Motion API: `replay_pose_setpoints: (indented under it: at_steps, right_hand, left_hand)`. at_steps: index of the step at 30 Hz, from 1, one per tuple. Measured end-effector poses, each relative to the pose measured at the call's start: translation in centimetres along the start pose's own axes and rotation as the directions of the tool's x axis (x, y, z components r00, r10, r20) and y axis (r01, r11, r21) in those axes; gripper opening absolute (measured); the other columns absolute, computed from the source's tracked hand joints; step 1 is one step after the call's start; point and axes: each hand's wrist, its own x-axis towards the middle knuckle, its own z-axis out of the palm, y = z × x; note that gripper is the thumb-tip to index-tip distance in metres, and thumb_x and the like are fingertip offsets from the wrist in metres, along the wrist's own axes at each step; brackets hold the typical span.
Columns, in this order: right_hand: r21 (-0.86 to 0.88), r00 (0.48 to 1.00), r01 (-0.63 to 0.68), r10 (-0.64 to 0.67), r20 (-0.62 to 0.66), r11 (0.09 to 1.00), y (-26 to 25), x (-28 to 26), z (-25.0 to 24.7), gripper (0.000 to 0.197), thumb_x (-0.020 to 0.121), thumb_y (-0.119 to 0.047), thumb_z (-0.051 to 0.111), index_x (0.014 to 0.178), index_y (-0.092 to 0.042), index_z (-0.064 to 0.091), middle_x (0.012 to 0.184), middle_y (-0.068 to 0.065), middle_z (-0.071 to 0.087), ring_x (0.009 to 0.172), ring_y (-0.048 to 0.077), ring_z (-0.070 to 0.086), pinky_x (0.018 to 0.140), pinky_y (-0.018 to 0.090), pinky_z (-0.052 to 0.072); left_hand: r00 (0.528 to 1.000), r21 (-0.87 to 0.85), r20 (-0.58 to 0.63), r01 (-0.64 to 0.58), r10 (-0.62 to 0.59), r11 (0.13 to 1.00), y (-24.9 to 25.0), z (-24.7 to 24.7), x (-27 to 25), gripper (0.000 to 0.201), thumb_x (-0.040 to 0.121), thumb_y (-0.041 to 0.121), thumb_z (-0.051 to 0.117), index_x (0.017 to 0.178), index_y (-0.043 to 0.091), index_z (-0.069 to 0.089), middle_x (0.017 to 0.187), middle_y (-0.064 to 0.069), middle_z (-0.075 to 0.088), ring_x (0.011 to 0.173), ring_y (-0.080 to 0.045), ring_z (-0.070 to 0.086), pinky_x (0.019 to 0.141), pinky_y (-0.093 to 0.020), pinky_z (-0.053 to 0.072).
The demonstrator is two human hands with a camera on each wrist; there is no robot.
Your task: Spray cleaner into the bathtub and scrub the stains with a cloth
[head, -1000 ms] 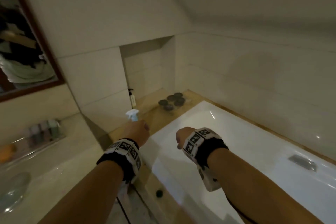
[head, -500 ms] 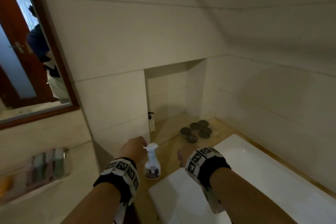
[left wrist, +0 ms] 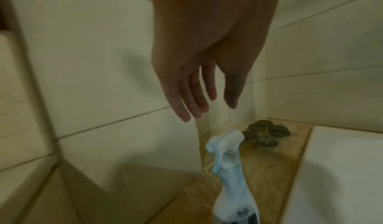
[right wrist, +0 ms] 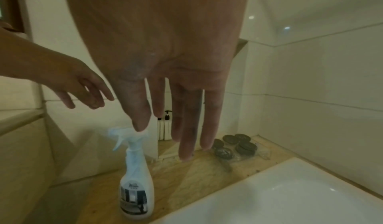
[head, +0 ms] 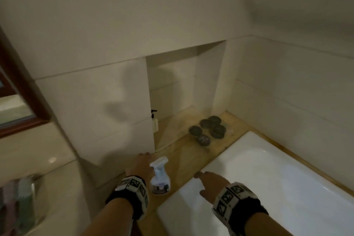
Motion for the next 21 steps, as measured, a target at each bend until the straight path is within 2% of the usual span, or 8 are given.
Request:
replay_pose_setpoints:
  at_steps: [3, 8, 10, 12, 13, 17, 19, 21]
  right_hand:
    - [-0.021, 0.996, -0.062, 0.064, 0.064, 0.998, 0.7, 0.4, 0.3, 0.056, 0.096, -0.025, 0.043, 0.146, -0.025, 0.017, 0.141, 0.009, 0.036, 0.129, 0.023, 0.038, 0.103, 0.032, 0.032]
    - [-0.007, 0.981, -0.170, 0.170, 0.088, 0.985, 2.6, 1.0, -1.0, 0.056, 0.095, -0.022, 0.044, 0.146, -0.025, 0.019, 0.139, 0.009, 0.038, 0.127, 0.024, 0.041, 0.101, 0.033, 0.035]
    - [0.003, 0.979, -0.189, 0.189, 0.077, 0.982, 3.1, 1.3, -1.3, 0.054, 0.095, -0.021, 0.044, 0.144, -0.023, 0.022, 0.137, 0.010, 0.039, 0.125, 0.025, 0.042, 0.099, 0.034, 0.036]
    - [0.008, 0.976, -0.211, 0.210, 0.064, 0.978, 3.6, 1.6, -1.3, 0.051, 0.096, -0.020, 0.043, 0.143, -0.021, 0.025, 0.136, 0.010, 0.039, 0.125, 0.026, 0.043, 0.099, 0.034, 0.037]
    - [0.008, 0.973, -0.222, 0.221, 0.063, 0.975, 3.7, 1.7, -1.1, 0.051, 0.096, -0.019, 0.043, 0.143, -0.020, 0.025, 0.136, 0.010, 0.039, 0.125, 0.026, 0.042, 0.099, 0.034, 0.036]
    - [-0.010, 0.961, -0.272, 0.273, 0.052, 0.962, 4.7, 2.3, -1.3, 0.052, 0.096, -0.019, 0.043, 0.144, -0.021, 0.024, 0.142, 0.009, 0.035, 0.131, 0.025, 0.036, 0.105, 0.035, 0.032]
    - [-0.007, 0.956, -0.292, 0.292, 0.034, 0.956, 5.5, 2.9, -1.7, 0.052, 0.096, -0.020, 0.042, 0.145, -0.023, 0.023, 0.144, 0.008, 0.032, 0.133, 0.025, 0.033, 0.107, 0.036, 0.030]
    - [-0.004, 0.953, -0.302, 0.302, 0.001, 0.953, 6.1, 3.3, -2.2, 0.053, 0.094, -0.023, 0.044, 0.144, -0.024, 0.025, 0.144, 0.008, 0.033, 0.133, 0.025, 0.034, 0.107, 0.038, 0.031]
  left_hand:
    - [0.998, 0.049, 0.026, -0.058, 0.057, 0.997, 0.4, 1.3, 3.0, 0.037, 0.093, 0.025, 0.048, 0.128, 0.015, 0.046, 0.127, -0.006, 0.050, 0.117, -0.022, 0.049, 0.097, -0.032, 0.043]
    - [0.994, 0.032, 0.093, -0.068, 0.065, 0.997, 1.4, 4.0, 7.6, 0.031, 0.091, 0.033, 0.049, 0.115, 0.016, 0.057, 0.114, -0.005, 0.060, 0.103, -0.022, 0.059, 0.089, -0.034, 0.050]
    - [0.987, 0.038, 0.149, -0.073, 0.067, 0.997, 1.6, 4.8, 8.6, 0.030, 0.093, 0.029, 0.047, 0.117, 0.015, 0.058, 0.122, -0.006, 0.059, 0.109, -0.022, 0.058, 0.094, -0.033, 0.048]
    - [0.982, 0.033, 0.176, -0.076, 0.069, 0.997, 1.6, 5.4, 8.9, 0.036, 0.098, 0.030, 0.040, 0.129, 0.018, 0.052, 0.137, -0.004, 0.049, 0.124, -0.018, 0.049, 0.105, -0.029, 0.038]
    - [0.982, 0.039, 0.183, -0.056, 0.048, 0.998, 1.7, 5.6, 8.9, 0.037, 0.099, 0.030, 0.039, 0.132, 0.018, 0.049, 0.139, -0.004, 0.047, 0.126, -0.018, 0.046, 0.105, -0.028, 0.037]
    - [0.995, 0.080, 0.099, -0.019, 0.011, 0.997, 1.6, 5.9, 9.4, 0.034, 0.096, 0.025, 0.047, 0.127, 0.013, 0.051, 0.129, -0.007, 0.054, 0.117, -0.021, 0.054, 0.095, -0.027, 0.043]
    - [0.993, 0.060, 0.112, -0.043, 0.036, 0.997, 1.6, 5.7, 9.9, 0.037, 0.097, 0.035, 0.044, 0.125, 0.012, 0.054, 0.127, -0.009, 0.056, 0.115, -0.023, 0.055, 0.095, -0.029, 0.043]
    - [0.987, 0.081, 0.145, -0.081, 0.069, 0.993, 1.8, 5.4, 9.9, 0.040, 0.095, 0.041, 0.045, 0.115, 0.010, 0.060, 0.118, -0.010, 0.062, 0.106, -0.024, 0.060, 0.091, -0.030, 0.047]
